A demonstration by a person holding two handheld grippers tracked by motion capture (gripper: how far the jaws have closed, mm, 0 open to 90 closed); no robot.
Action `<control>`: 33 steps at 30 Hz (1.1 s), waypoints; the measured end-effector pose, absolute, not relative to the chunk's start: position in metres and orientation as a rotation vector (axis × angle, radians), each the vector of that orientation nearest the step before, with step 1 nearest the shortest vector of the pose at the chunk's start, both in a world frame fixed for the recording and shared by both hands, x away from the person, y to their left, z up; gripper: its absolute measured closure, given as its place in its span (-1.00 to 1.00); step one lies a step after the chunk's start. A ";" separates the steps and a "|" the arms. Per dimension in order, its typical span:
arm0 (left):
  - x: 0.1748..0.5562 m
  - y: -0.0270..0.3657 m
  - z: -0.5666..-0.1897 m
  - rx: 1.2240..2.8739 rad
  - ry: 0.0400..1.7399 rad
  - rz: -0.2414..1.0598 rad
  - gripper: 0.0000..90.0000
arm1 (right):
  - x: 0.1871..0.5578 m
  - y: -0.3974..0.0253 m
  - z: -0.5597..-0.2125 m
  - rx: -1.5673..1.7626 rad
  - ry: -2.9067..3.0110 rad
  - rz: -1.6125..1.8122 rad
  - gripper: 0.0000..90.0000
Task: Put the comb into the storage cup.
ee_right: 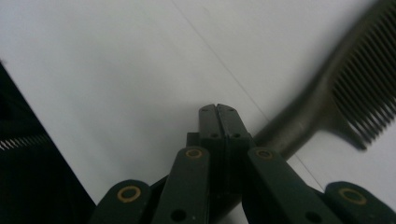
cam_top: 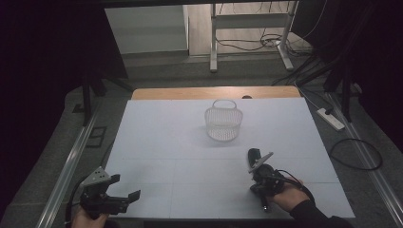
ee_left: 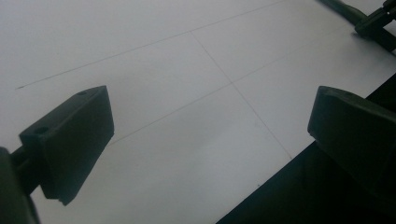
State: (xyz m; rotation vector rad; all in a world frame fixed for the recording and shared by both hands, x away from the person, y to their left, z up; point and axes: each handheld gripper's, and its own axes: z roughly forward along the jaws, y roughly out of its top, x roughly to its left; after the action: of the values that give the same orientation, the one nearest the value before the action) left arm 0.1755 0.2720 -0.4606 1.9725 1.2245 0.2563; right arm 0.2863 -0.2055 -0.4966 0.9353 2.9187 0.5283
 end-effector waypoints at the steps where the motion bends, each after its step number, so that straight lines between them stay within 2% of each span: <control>1: 0.176 0.272 -0.461 1.972 1.226 0.256 -0.97 | 0.287 -0.209 -0.496 0.947 2.915 0.522 0.98; 14: 0.177 0.272 -0.461 1.970 1.231 0.250 -0.97 | 0.297 -0.270 -0.494 1.129 2.797 0.536 0.98; 23: 0.177 0.272 -0.461 1.971 1.227 0.251 -0.97 | 0.300 -0.282 -0.494 1.170 2.755 0.558 0.98; 27: 0.177 0.271 -0.461 1.972 1.226 0.252 -0.97 | 0.298 -0.281 -0.492 1.170 2.752 0.564 0.93; 33: 0.176 0.271 -0.461 1.973 1.226 0.254 -0.97 | 0.285 -0.280 -0.472 1.153 2.671 0.704 0.72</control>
State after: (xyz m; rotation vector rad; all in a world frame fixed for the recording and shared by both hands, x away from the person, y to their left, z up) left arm 0.1764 0.2712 -0.4605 1.9725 1.2256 0.2543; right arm 0.2851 -0.2796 -0.4724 1.1530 2.6713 0.7043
